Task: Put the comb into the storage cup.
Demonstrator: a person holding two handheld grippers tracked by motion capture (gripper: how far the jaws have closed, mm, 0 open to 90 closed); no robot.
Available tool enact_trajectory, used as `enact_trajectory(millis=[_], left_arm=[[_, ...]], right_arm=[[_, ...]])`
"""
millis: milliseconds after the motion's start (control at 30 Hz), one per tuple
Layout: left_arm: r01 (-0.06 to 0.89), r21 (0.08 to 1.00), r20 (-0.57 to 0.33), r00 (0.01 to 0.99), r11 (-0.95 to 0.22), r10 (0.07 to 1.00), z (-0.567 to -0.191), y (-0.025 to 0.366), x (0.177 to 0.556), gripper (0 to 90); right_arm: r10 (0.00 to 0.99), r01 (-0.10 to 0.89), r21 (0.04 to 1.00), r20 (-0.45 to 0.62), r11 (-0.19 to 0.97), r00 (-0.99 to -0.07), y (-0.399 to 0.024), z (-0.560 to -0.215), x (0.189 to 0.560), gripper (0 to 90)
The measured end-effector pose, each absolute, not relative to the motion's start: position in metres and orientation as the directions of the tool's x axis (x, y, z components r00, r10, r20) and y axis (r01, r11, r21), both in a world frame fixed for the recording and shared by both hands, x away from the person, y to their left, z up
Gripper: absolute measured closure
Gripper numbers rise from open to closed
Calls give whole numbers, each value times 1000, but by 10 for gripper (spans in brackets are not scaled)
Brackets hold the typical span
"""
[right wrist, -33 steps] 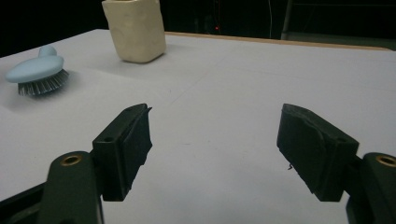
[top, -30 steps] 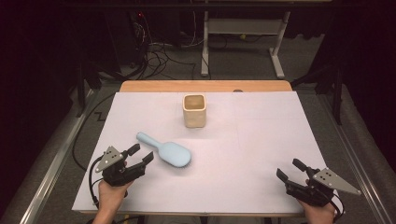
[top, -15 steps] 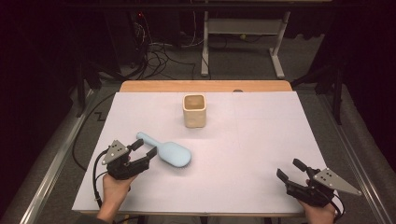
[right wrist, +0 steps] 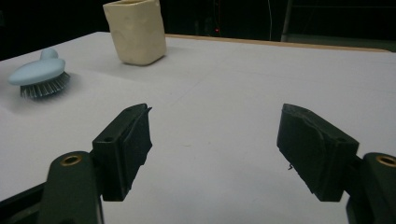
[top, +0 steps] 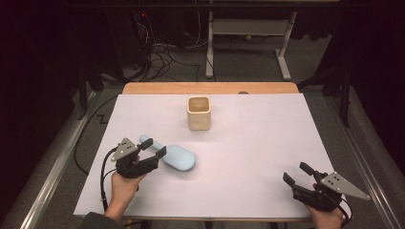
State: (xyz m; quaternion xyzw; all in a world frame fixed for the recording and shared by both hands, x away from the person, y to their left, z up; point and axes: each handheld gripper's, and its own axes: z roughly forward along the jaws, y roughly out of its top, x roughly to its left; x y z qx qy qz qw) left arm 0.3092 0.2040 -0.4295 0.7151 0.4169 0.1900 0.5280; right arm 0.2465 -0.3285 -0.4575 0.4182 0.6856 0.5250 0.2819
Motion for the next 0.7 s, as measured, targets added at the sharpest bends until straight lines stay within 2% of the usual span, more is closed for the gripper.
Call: enact_trajectory(millis=[700], left_arm=[[414, 903, -169, 585, -112, 793, -426, 189, 334, 377]], right_arm=[[869, 283, 954, 58, 96, -491, -329, -458, 248, 263]])
